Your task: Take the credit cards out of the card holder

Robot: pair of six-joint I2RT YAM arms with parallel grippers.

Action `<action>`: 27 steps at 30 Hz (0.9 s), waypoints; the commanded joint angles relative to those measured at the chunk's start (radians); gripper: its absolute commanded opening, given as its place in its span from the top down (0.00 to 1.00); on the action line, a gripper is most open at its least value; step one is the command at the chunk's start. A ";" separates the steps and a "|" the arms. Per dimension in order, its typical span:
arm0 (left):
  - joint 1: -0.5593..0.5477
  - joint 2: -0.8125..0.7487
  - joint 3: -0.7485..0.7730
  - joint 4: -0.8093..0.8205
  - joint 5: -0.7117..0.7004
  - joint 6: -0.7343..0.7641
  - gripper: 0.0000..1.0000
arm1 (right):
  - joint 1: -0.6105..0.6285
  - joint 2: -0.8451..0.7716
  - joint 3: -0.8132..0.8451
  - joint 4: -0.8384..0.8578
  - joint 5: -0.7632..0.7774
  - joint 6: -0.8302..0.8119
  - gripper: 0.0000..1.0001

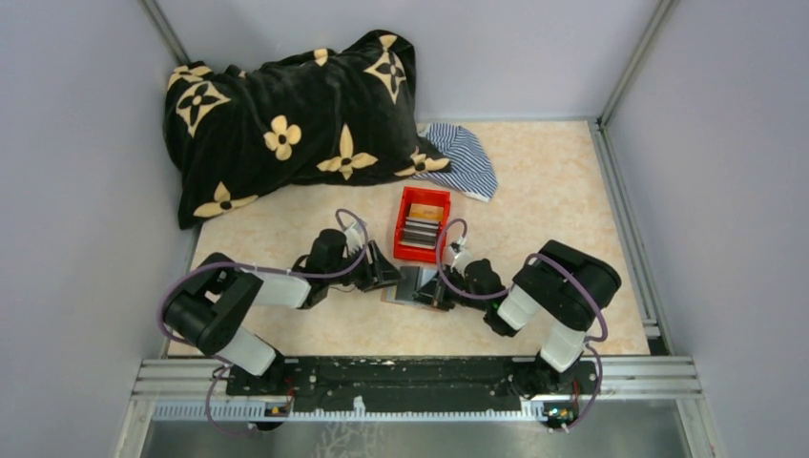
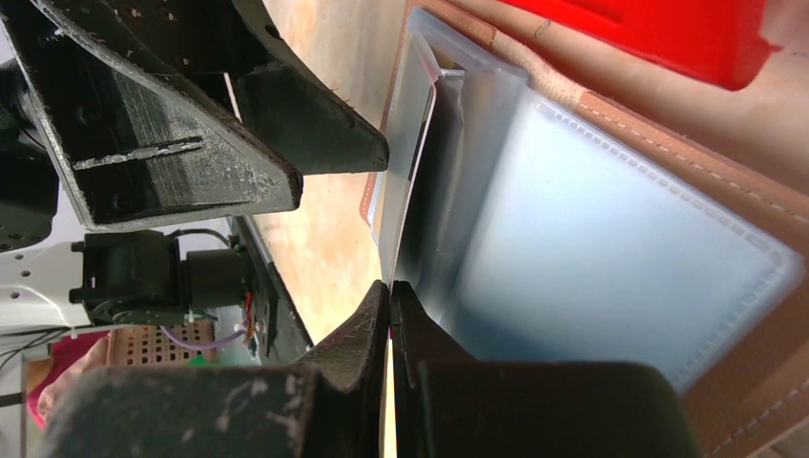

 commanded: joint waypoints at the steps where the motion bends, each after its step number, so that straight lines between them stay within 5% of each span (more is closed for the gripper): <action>1: 0.001 0.020 0.005 -0.041 -0.022 0.021 0.42 | -0.007 -0.019 -0.008 0.041 0.005 -0.022 1.00; 16: 0.000 0.031 0.013 -0.044 -0.011 0.024 0.43 | -0.008 0.038 -0.030 0.165 0.001 0.018 0.79; 27: 0.001 0.043 0.017 -0.038 -0.009 0.021 0.43 | -0.018 0.028 -0.061 0.182 0.017 0.035 0.79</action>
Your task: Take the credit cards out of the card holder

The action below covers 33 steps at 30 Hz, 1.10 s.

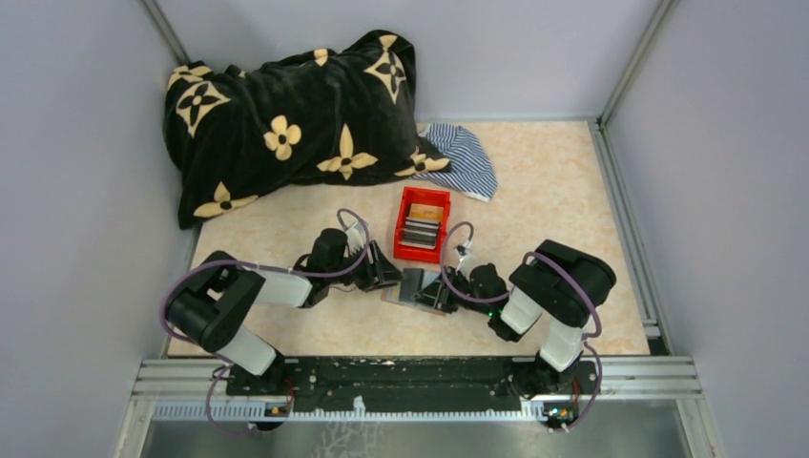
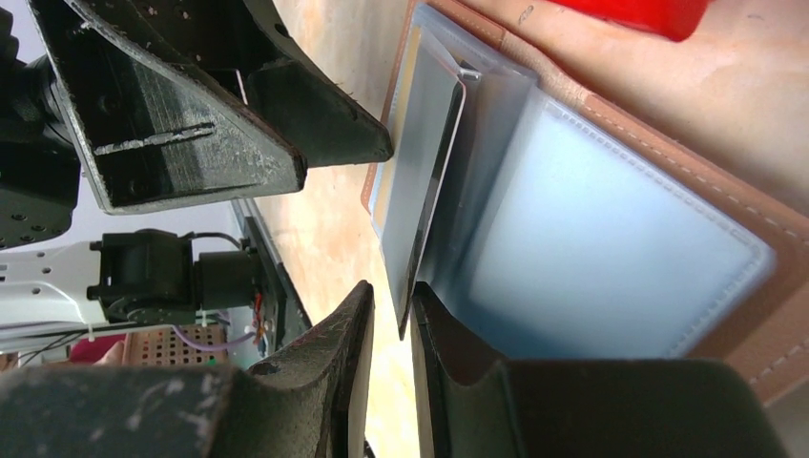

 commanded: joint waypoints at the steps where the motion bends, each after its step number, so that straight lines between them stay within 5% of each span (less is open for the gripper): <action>1: 0.001 0.029 0.008 -0.039 -0.017 0.020 0.43 | -0.011 -0.003 -0.014 0.073 0.010 0.004 0.79; 27: 0.001 0.043 0.010 -0.030 -0.009 0.016 0.44 | -0.024 -0.089 -0.050 0.002 0.042 -0.025 0.80; 33: 0.001 0.043 0.010 -0.027 -0.004 0.017 0.44 | -0.025 -0.153 -0.036 -0.082 0.053 -0.055 0.99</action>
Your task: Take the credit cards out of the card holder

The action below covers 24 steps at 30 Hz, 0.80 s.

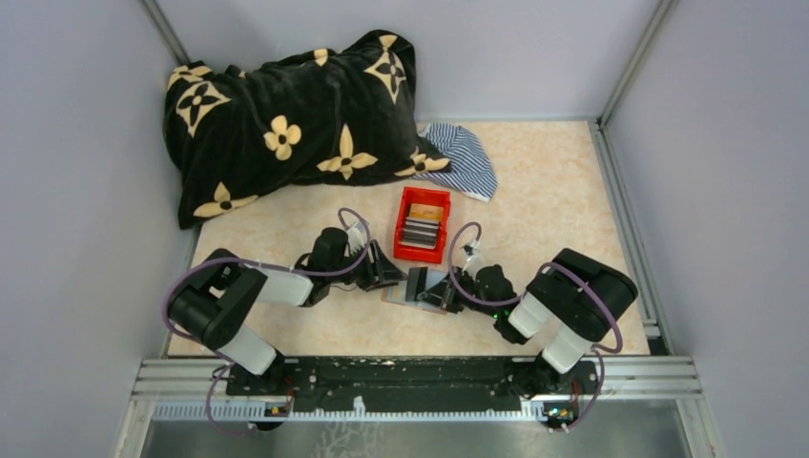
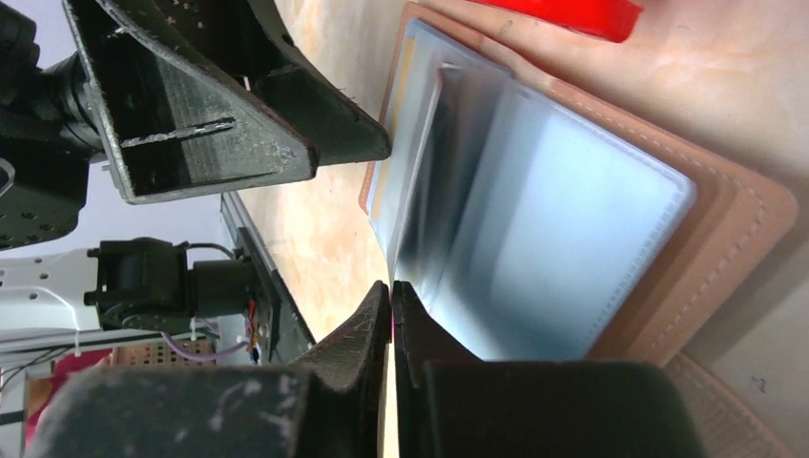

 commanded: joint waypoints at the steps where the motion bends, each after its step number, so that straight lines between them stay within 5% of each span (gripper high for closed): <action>1: 0.001 0.026 0.000 -0.034 -0.016 0.019 0.44 | -0.012 -0.036 0.012 -0.019 0.014 -0.038 1.00; 11: 0.001 0.015 0.007 -0.050 -0.017 0.020 0.44 | -0.012 -0.139 -0.001 -0.112 -0.010 -0.081 1.00; 19: 0.000 -0.005 0.018 -0.062 -0.013 0.022 0.44 | -0.012 -0.483 0.108 -0.733 0.070 -0.274 1.00; 24: 0.001 -0.025 0.015 -0.069 -0.017 0.020 0.44 | -0.021 -0.604 0.138 -0.940 0.085 -0.356 1.00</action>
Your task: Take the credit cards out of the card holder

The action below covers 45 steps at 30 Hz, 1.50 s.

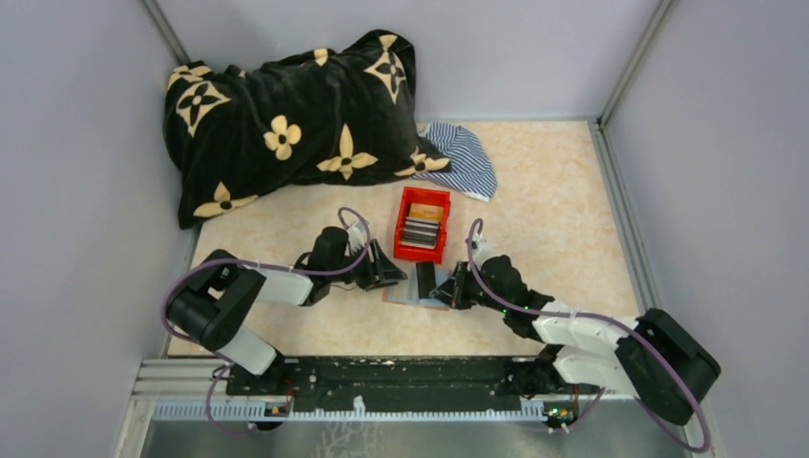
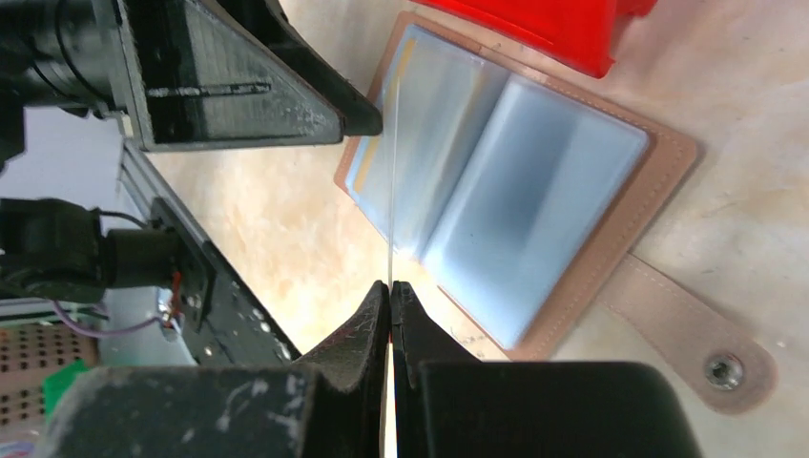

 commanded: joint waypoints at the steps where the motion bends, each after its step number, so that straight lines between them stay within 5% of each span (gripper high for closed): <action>1: 0.001 -0.025 0.007 -0.048 -0.020 0.020 0.44 | -0.013 -0.096 0.068 -0.256 0.030 -0.128 1.00; 5: 0.001 -0.067 0.019 -0.081 -0.025 0.038 0.43 | -0.013 -0.161 0.117 -0.424 0.043 -0.207 1.00; 9: 0.000 -0.141 0.061 -0.143 -0.005 0.099 0.23 | -0.015 -0.218 0.197 -0.594 0.026 -0.313 1.00; 12: 0.000 -0.209 0.094 -0.188 0.015 0.156 0.18 | -0.022 -0.258 0.253 -0.675 -0.032 -0.365 1.00; 18: -0.001 -0.262 0.138 -0.186 0.204 0.282 0.26 | -0.027 -0.230 0.351 -0.748 -0.247 -0.433 1.00; 26: -0.009 -0.258 0.037 0.180 0.493 0.256 0.33 | -0.027 -0.235 0.436 -0.782 -0.438 -0.456 1.00; 29: -0.039 -0.260 -0.009 0.355 0.533 0.208 0.32 | -0.027 -0.233 0.461 -0.810 -0.448 -0.469 1.00; 37: -0.082 -0.222 0.002 0.422 0.573 0.200 0.30 | -0.027 -0.219 0.464 -0.825 -0.497 -0.479 1.00; 41: -0.096 -0.194 0.018 0.433 0.590 0.200 0.43 | -0.026 -0.222 0.460 -0.820 -0.510 -0.473 1.00; 45: -0.102 -0.169 0.012 0.474 0.604 0.175 0.70 | -0.027 -0.224 0.466 -0.817 -0.518 -0.468 1.00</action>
